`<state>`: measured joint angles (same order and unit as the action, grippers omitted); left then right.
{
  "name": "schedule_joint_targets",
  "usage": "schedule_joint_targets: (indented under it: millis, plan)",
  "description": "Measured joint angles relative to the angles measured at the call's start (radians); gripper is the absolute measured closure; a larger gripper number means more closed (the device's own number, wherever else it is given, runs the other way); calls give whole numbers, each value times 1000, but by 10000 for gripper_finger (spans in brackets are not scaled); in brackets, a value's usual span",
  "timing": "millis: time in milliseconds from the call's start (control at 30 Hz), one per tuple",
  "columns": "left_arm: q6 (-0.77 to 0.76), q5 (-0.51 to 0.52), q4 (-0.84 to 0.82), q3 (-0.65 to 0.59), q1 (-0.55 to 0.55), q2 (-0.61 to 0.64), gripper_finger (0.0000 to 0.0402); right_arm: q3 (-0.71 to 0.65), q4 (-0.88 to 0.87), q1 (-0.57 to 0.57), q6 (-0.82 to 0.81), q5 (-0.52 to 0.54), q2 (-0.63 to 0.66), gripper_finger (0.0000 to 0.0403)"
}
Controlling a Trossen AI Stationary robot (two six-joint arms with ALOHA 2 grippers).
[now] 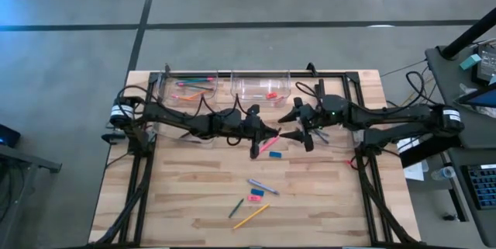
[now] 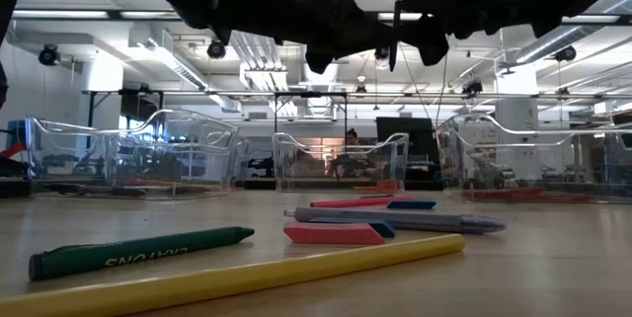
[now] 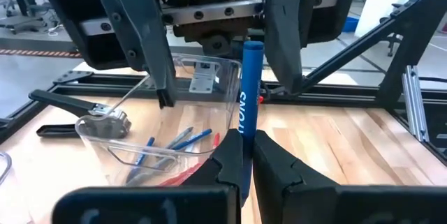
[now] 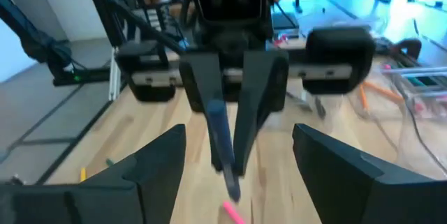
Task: Sort crayons/erasers/pens/pencils in bins
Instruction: Put the blue crayon into the bottom right transparent bin
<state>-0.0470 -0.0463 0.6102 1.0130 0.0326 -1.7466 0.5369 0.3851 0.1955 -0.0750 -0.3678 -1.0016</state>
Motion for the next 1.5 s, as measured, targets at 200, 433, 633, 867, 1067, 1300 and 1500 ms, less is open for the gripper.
schedule_joint_targets:
  millis: [200,433,633,867,1067,1300,1500]
  plan:
    - [0,0,0,0,0,0,401,16,26,0,-14,-7,-32,183]
    - [-1,0,0,0,0,0,401,31,25,-1,-19,-9,-81,246]
    - [-21,-3,1,-1,0,0,390,32,37,-1,-18,-41,-95,317]
    - [-26,0,6,-2,0,0,365,32,31,0,-20,-54,-69,378]
    - [-2,-1,-70,-1,0,29,317,32,-105,7,-5,-54,-5,374]
    - [1,32,-134,-4,0,73,245,133,-685,27,80,125,148,367]
    - [0,43,-133,-4,0,73,229,261,-1131,28,17,411,186,366]
